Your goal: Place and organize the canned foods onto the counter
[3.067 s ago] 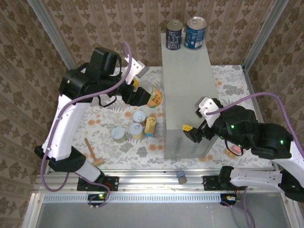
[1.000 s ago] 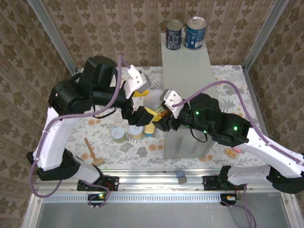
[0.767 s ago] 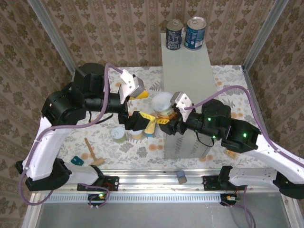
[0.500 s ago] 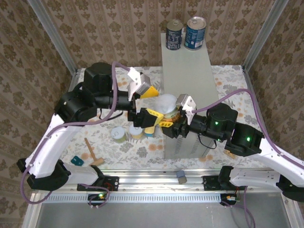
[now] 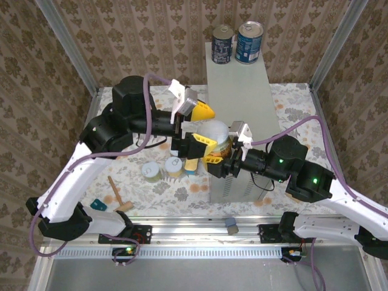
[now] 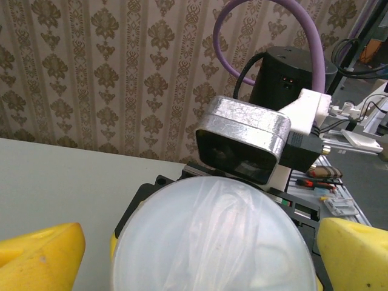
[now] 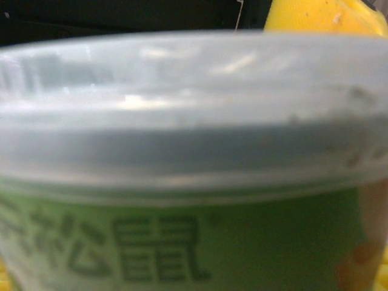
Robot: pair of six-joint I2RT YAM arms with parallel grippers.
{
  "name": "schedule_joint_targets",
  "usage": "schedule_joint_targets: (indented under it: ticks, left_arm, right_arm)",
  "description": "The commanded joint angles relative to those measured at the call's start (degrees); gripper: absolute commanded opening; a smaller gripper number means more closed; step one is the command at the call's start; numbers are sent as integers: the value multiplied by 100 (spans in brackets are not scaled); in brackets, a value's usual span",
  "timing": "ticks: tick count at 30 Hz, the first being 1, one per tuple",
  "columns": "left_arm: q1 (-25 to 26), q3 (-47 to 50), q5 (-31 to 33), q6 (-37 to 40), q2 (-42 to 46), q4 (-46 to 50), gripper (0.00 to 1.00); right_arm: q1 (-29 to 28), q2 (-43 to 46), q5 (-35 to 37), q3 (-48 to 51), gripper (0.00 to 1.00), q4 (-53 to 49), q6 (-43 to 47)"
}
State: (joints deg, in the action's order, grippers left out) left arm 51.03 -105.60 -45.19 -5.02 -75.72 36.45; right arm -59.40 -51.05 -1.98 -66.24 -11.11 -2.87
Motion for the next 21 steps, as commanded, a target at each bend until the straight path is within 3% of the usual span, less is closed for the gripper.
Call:
schedule_joint_targets:
  ticks: [1, 18, 21]
  left_arm:
    - [44, 42, -153, -106, -39, -236, 96]
    - [105, 147, 55, 54, -219, -92, 96]
    - [107, 171, 86, 90, -241, -147, 89]
  right_arm:
    - [31, 144, -1, -49, 65, 889, -94]
    - [26, 280, 383, 282, 65, 1583, -249]
    - [25, 291, 443, 305, 65, 1613, -266]
